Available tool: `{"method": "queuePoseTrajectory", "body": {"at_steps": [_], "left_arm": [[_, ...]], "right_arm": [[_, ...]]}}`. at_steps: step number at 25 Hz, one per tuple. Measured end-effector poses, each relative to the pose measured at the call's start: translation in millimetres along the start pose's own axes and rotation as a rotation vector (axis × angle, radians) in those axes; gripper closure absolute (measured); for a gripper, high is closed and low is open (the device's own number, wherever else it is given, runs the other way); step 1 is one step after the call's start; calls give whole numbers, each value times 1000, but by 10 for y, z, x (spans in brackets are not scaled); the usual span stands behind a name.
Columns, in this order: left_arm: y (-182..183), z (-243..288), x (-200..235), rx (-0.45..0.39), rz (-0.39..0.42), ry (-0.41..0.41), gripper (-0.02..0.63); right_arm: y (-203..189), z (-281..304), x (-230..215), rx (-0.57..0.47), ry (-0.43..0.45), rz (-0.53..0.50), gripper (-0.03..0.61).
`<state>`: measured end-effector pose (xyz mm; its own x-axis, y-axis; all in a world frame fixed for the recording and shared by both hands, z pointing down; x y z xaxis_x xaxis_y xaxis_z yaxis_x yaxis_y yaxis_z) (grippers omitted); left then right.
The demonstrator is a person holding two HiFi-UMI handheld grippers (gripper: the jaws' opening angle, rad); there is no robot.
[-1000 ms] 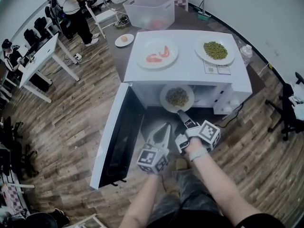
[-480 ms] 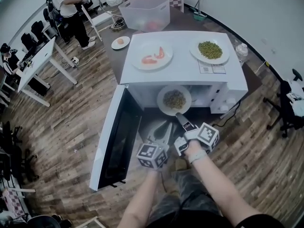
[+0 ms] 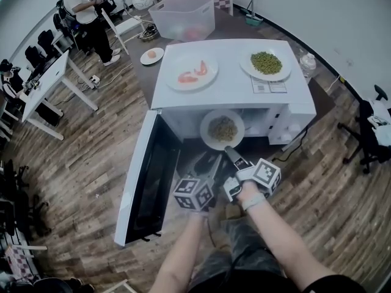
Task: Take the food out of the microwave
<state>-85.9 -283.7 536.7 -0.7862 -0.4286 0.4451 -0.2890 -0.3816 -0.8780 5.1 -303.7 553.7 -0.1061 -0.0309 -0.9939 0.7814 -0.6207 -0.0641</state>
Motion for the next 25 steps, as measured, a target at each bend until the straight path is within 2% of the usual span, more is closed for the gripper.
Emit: {"method": "queuePoseTrajectory", "body": {"at_steps": [6,13,15,25], "left_arm": [[-17,61,18,-4,-109,-25,442],[-12,121,46,10,-164,-20,454],[-26,131,43,21,-162,-13,482],[-53,137,-4,36,-132,-11,505]], "right_arm": [[-7,-8,-45,9,1,6,566],[11,-10,-25,24,21,2,566],[2,-11,-28,30,25,1,566],[50,-16,-53,17,3,19,549]]}}
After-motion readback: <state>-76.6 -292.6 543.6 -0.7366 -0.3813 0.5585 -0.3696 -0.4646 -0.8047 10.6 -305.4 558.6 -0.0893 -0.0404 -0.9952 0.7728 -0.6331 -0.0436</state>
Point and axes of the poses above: the fingertips, and each gripper's own axes: z forward along the fingers, x to its left, y out of its top, the point moved 4 cm from there along -z, backward along the fingers, and after that the axes turned 2 degrees about -y, right-handed, at the moved point
